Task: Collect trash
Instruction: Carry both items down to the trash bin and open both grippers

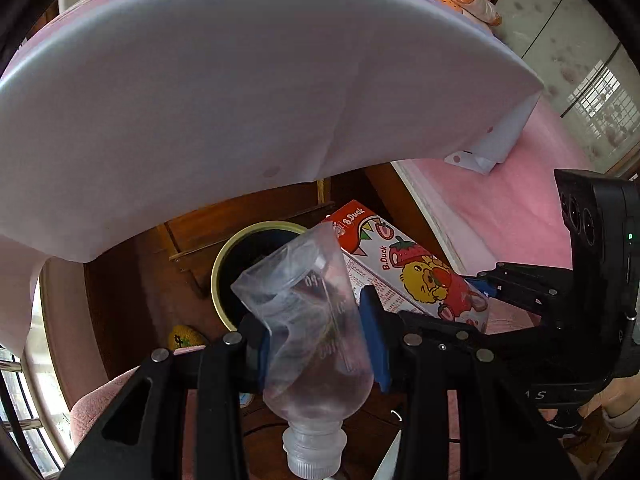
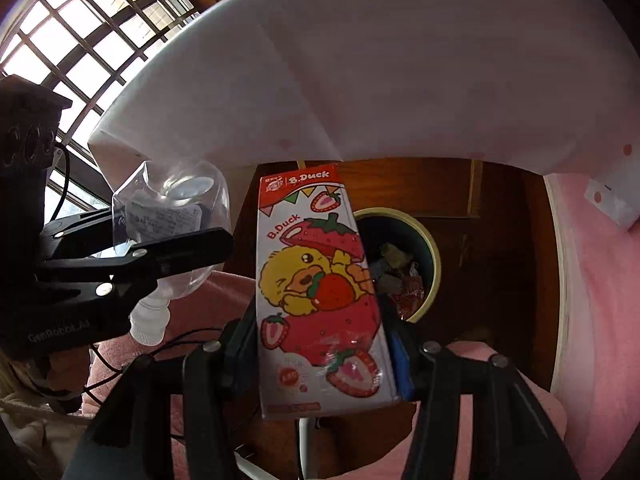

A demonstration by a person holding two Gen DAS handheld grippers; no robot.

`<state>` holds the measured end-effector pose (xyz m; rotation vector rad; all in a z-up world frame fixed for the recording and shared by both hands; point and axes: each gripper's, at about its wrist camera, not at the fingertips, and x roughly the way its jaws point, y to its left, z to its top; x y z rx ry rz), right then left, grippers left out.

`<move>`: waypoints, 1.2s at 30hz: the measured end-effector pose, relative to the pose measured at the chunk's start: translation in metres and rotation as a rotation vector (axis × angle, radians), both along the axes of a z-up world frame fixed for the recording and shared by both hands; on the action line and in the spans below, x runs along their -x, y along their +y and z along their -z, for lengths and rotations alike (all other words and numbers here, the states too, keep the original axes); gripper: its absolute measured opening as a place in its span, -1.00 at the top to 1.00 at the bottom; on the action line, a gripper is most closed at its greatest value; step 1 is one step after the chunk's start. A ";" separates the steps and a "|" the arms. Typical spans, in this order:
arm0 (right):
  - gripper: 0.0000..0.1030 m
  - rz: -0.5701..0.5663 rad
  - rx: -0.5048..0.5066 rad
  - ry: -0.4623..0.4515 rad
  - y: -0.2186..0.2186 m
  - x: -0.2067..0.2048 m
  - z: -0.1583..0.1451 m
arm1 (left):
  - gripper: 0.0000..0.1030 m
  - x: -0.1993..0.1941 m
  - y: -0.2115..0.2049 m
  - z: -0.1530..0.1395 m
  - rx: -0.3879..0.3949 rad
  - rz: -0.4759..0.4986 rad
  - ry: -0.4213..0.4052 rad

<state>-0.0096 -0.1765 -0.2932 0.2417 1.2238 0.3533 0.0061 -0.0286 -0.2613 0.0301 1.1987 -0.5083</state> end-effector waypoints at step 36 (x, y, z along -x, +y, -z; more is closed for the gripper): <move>-0.39 0.266 0.021 0.206 -0.017 -0.086 0.180 | -0.86 -0.071 -0.001 0.167 -0.138 -0.207 0.144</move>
